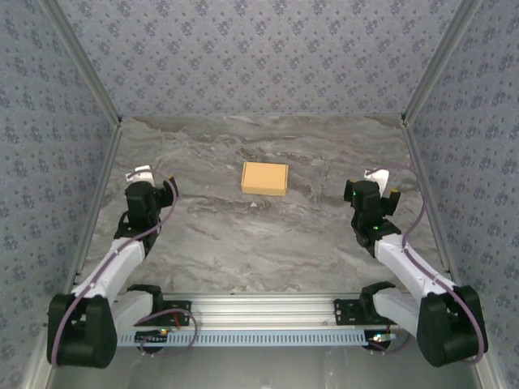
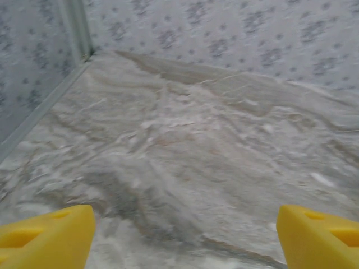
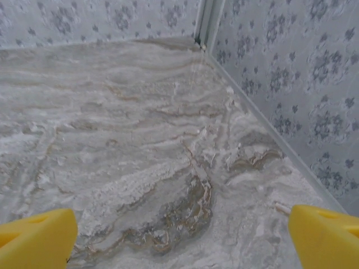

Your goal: Fold the paper box

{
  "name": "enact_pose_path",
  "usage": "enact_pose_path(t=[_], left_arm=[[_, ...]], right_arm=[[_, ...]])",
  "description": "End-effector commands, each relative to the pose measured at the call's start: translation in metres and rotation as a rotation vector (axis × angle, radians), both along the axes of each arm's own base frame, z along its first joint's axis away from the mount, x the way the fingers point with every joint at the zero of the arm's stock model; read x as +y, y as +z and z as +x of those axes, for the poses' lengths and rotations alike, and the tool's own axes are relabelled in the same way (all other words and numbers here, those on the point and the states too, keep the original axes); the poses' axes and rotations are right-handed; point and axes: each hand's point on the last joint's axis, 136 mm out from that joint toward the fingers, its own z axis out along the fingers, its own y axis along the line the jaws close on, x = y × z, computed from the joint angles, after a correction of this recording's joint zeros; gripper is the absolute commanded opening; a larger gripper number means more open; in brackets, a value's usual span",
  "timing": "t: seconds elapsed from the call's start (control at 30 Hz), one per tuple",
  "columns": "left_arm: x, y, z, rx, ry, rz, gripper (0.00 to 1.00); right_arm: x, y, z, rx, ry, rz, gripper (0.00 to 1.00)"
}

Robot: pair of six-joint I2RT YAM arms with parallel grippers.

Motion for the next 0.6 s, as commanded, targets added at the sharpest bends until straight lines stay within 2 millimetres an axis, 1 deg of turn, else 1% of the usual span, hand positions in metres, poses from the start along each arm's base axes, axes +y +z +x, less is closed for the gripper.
enact_pose_path(t=[0.0,0.1,0.17,0.23,0.3,0.33,0.37,0.4,0.43,0.47,0.5,0.53,0.57], left_arm=[[0.000,-0.014,0.013,0.006,-0.059,0.069,0.88],[0.000,-0.028,0.026,-0.004,-0.086,0.102,0.90],[-0.001,-0.036,0.032,-0.035,-0.107,0.105,0.91],[0.001,-0.042,0.036,-0.037,-0.102,0.117,0.92],[0.002,-0.048,0.040,-0.043,-0.112,0.114,0.94],[0.001,-0.054,0.042,-0.045,-0.126,0.106,0.95],[0.000,-0.064,0.044,-0.036,-0.139,0.096,0.95],[-0.001,-0.066,0.049,-0.055,-0.147,0.101,0.96],[-0.003,-0.072,0.049,-0.010,-0.168,0.094,0.96],[-0.004,-0.072,0.050,0.015,-0.176,0.088,0.96],[-0.004,-0.069,0.051,-0.024,-0.175,0.084,0.96],[-0.003,-0.070,0.051,-0.008,-0.178,0.077,0.96],[-0.003,-0.072,0.050,0.000,-0.179,0.074,0.96]], right_arm=[[0.002,-0.011,0.011,-0.019,0.034,-0.031,0.99],[0.007,-0.032,0.024,0.035,0.092,-0.030,0.99],[0.010,-0.041,0.032,0.037,0.125,-0.032,0.99],[0.010,-0.044,0.037,0.015,0.148,-0.038,0.99],[0.012,-0.042,0.041,-0.011,0.165,-0.030,0.99],[0.011,-0.042,0.042,-0.019,0.175,-0.048,0.99],[0.009,-0.041,0.043,-0.029,0.169,-0.056,0.99],[0.009,-0.041,0.043,-0.036,0.177,-0.062,0.99],[0.008,-0.042,0.043,-0.049,0.182,-0.058,0.98],[0.004,-0.045,0.043,-0.058,0.177,-0.046,0.99],[0.002,-0.047,0.044,-0.077,0.178,-0.033,0.98],[0.001,-0.055,0.043,-0.071,0.193,-0.029,0.99],[-0.001,-0.054,0.044,-0.091,0.190,-0.026,0.99]])
